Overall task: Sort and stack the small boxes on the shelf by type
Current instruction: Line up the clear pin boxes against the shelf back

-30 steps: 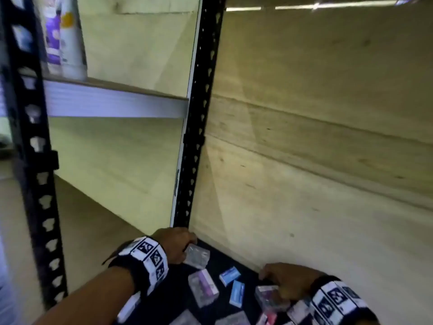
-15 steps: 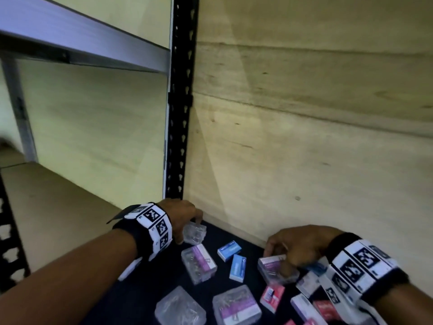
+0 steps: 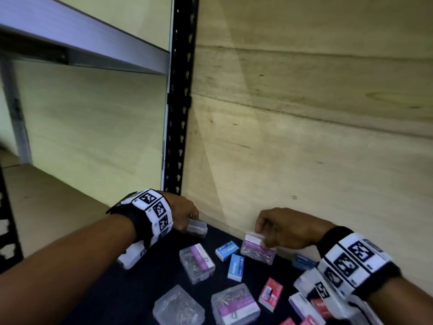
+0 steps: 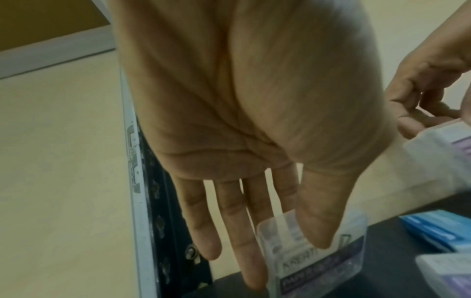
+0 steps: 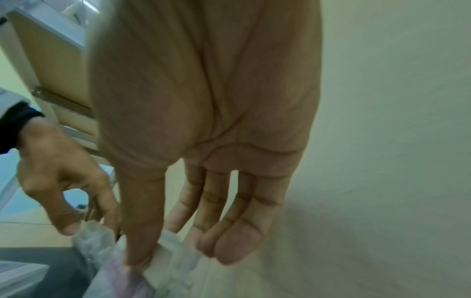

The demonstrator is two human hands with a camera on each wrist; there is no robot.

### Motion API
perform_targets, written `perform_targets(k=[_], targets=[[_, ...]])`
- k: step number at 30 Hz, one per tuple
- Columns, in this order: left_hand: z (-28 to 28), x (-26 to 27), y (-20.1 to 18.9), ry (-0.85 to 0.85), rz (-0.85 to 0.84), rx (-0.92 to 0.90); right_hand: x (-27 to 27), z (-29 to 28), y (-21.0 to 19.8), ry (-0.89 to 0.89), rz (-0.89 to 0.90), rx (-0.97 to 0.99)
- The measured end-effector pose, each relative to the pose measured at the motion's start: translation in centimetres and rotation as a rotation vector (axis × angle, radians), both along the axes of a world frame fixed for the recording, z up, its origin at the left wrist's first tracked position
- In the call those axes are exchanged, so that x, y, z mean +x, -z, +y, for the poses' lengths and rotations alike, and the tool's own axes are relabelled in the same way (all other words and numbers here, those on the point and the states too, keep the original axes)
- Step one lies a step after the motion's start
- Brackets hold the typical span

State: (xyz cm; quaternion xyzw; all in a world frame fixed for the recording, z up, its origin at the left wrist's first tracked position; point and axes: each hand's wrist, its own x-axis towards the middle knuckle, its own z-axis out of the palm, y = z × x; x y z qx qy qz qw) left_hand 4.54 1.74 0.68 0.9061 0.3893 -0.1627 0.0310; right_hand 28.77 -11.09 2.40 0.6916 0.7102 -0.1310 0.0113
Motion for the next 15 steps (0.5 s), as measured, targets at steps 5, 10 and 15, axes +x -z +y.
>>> perform_targets(k=[5, 10, 15], targets=[[2.0, 0.7, 1.3, -0.005, -0.034, 0.012, -2.5, 3.2, 1.3, 0.016, -0.089, 0.167], [3.1, 1.0, 1.3, -0.029, -0.078, 0.034, -4.6, 5.6, 2.2, 0.004, -0.151, 0.227], [4.6, 0.7, 0.8, 0.005, -0.046, -0.005, -5.6, 6.7, 2.6, -0.008, -0.196, 0.258]])
